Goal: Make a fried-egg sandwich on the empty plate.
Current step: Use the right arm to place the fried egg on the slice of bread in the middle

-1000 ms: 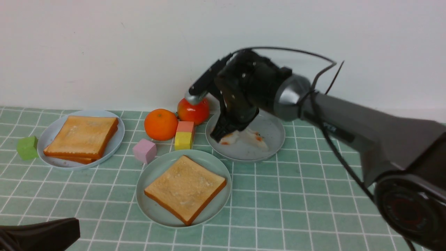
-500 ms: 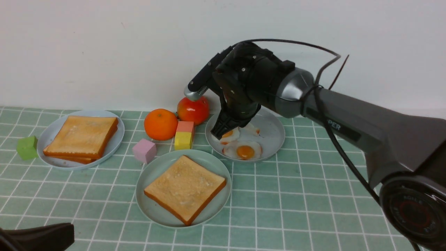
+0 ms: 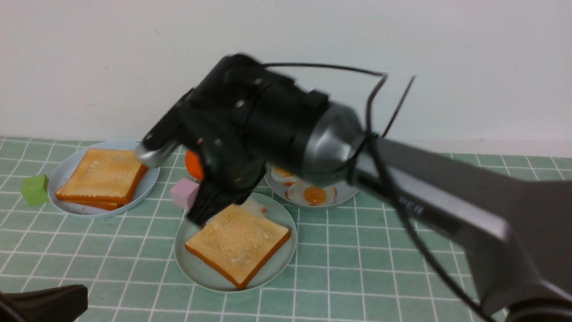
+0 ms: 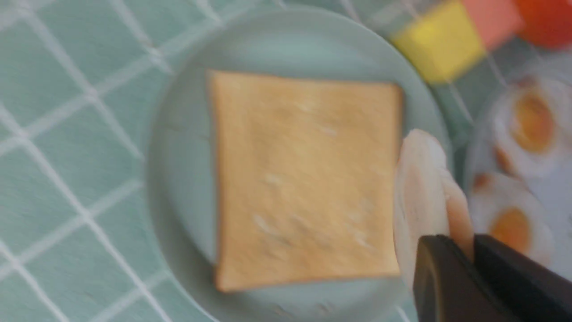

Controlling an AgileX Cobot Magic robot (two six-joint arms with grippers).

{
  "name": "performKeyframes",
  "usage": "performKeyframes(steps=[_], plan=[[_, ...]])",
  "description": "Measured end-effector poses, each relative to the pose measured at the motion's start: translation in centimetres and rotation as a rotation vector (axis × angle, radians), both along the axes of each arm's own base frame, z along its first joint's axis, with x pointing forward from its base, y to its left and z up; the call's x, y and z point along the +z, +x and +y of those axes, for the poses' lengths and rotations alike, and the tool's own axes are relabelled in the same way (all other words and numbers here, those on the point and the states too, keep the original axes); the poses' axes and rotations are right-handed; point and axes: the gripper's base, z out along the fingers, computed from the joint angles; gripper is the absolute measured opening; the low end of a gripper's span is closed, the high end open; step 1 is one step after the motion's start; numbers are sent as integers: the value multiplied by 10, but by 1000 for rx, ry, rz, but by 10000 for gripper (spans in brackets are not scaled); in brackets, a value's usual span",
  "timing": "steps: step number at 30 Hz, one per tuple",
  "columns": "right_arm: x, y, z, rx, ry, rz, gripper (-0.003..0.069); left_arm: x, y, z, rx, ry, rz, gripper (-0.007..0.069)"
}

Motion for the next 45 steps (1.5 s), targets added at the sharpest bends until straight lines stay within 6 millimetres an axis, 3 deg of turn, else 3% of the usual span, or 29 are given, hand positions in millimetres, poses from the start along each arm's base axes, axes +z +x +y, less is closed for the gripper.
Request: performKeyframes(steps=[10,27,30,35,36,38,39,42,45], plan=[[-40,19,3,-34,-75,-29,71,0,0,0,0,1,1,0],[-51,25,7,-96,-7,-23,89,0,0,0,0,1,1,7],[-52,21,10,-110,7,8,150,0,0,0,0,1,1,11],[-58,9,13,-128,-5,94,334,0,0,0,0,1,1,18],[-58,8,14,-127,-4,98,342,0,0,0,0,1,1,19],[-56,2,16,-128,4,131,444,0,0,0,0,-1,1,22],[-55,1,16,-127,5,132,444,0,0,0,0,-1,1,22],[-38,-8,15,-116,16,138,521,0,0,-1,-1,-14,10,24],[-5,-19,7,-93,17,126,535,-1,-1,-1,-2,-29,24,27]])
